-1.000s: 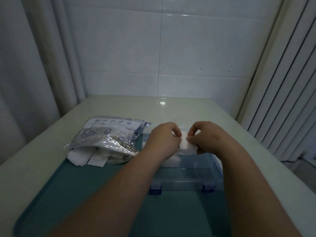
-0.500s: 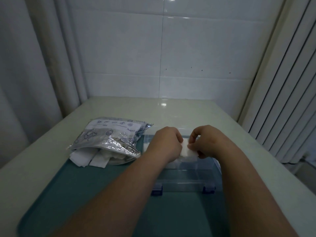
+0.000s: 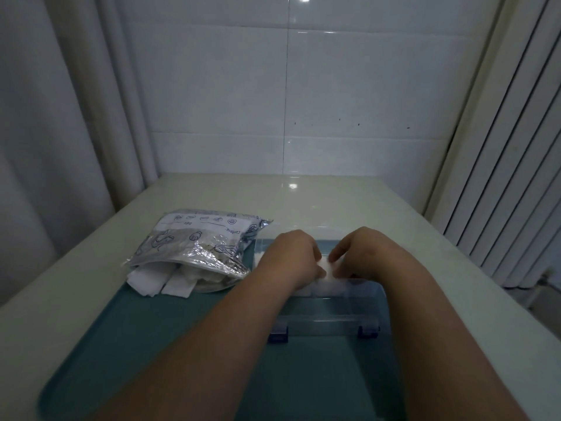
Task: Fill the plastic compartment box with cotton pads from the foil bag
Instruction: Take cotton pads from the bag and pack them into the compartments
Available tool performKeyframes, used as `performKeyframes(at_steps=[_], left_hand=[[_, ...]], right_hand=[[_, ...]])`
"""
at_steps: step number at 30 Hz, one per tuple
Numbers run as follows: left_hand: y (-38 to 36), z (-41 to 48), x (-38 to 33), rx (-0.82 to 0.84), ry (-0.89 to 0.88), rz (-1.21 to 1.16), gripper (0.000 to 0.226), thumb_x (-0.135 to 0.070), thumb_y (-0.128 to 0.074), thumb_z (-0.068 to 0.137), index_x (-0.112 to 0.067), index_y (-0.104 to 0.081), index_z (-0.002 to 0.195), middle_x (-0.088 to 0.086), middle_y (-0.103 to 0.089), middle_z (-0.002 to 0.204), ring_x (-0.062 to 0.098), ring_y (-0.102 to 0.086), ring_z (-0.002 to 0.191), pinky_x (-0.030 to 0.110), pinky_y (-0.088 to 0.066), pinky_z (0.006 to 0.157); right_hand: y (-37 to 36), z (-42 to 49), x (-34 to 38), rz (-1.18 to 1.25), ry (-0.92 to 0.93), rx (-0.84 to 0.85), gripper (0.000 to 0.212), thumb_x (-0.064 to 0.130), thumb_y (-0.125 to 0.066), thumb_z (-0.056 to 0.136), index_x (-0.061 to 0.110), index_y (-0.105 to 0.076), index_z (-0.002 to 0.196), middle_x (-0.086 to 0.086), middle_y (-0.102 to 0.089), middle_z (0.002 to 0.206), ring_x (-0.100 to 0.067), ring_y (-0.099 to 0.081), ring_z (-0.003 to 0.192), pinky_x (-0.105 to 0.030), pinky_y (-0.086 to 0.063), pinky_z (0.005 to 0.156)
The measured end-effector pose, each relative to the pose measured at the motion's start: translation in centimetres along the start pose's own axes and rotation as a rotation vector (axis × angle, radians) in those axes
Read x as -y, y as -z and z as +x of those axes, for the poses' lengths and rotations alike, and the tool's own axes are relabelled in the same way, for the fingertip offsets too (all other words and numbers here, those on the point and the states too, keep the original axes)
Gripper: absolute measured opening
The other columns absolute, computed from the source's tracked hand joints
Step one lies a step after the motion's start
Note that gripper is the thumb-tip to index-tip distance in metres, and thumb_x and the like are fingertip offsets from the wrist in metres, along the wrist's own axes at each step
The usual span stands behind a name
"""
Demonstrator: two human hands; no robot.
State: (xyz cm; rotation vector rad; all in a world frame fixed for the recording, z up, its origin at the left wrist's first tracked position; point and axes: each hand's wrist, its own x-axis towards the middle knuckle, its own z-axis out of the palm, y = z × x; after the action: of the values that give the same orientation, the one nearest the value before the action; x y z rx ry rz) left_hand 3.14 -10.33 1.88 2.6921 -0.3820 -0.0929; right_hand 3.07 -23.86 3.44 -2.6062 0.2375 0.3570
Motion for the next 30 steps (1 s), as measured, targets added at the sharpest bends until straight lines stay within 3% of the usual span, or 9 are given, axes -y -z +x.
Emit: performKeyframes(at_steps=[3,7,13,18,21,26,30], left_hand=[[-0.1,0.3,0.3,0.018,-0.005,0.018,0.040,-0.036,-0.074,0.083,-0.023,-0.069,0.121,0.003,-0.061,0.128,0.022,-0.058,0.115,0.030,-0.046,0.094],[-0.2,0.6,0.3,0.051,-0.004,0.045,0.040,-0.036,-0.073,0.085,-0.023,-0.069,0.122,0.004,-0.061,0.129,0.023,-0.058,0.116,0.030,-0.046,0.097],[-0.7,0.9,0.7,0.011,-0.007,0.021,0.035,-0.035,-0.071,0.086,-0.019,-0.071,0.117,0.005,-0.064,0.122,0.023,-0.060,0.109,0.028,-0.044,0.084],[-1.4,1.1,0.5,-0.057,0.000,0.031,0.031,-0.031,-0.070,0.087,-0.016,-0.070,0.114,0.004,-0.067,0.110,0.020,-0.060,0.093,0.028,-0.042,0.073],[-1.7,1.1,0.4,-0.053,-0.002,0.047,0.027,-0.032,-0.068,0.087,-0.015,-0.071,0.108,0.004,-0.067,0.104,0.019,-0.059,0.088,0.029,-0.042,0.070],[-0.7,0.3,1.1,-0.124,-0.043,-0.012,0.027,-0.031,-0.061,0.092,-0.019,-0.071,0.114,0.002,-0.066,0.116,0.021,-0.061,0.103,0.029,-0.047,0.081],[0.9,-1.0,2.7,-0.222,-0.041,-0.108,0.026,-0.035,-0.061,0.092,-0.023,-0.071,0.113,-0.003,-0.068,0.114,0.016,-0.061,0.103,0.034,-0.051,0.091]], right_hand=[[-0.3,0.3,-0.3,-0.015,0.008,-0.022,0.034,0.012,-0.077,0.074,0.023,-0.072,0.106,-0.004,-0.071,0.106,-0.022,-0.068,0.100,-0.039,-0.055,0.091],[-0.5,0.4,0.0,-0.076,-0.008,-0.046,0.035,0.015,-0.075,0.077,0.022,-0.071,0.111,-0.005,-0.069,0.113,-0.025,-0.065,0.108,-0.039,-0.052,0.094],[-0.8,0.2,1.2,-0.201,-0.059,-0.048,0.050,0.027,-0.067,0.088,0.014,-0.055,0.135,-0.009,-0.055,0.131,-0.023,-0.055,0.117,-0.034,-0.044,0.104],[-0.5,0.1,0.9,-0.169,-0.018,-0.126,0.035,0.018,-0.071,0.081,0.017,-0.069,0.116,-0.006,-0.068,0.112,-0.023,-0.064,0.105,-0.033,-0.053,0.090],[-0.8,0.2,1.1,-0.263,-0.047,-0.048,0.040,0.023,-0.066,0.087,0.013,-0.063,0.126,-0.007,-0.063,0.122,-0.021,-0.061,0.110,-0.033,-0.049,0.099],[-0.4,0.0,1.0,-0.203,0.037,-0.190,0.030,0.017,-0.063,0.088,0.012,-0.069,0.117,-0.008,-0.065,0.119,-0.023,-0.061,0.109,-0.034,-0.049,0.097],[-0.8,-0.6,1.6,-0.093,0.149,-0.272,0.030,0.016,-0.068,0.086,0.020,-0.071,0.115,-0.003,-0.067,0.117,-0.020,-0.061,0.107,-0.034,-0.050,0.097]])
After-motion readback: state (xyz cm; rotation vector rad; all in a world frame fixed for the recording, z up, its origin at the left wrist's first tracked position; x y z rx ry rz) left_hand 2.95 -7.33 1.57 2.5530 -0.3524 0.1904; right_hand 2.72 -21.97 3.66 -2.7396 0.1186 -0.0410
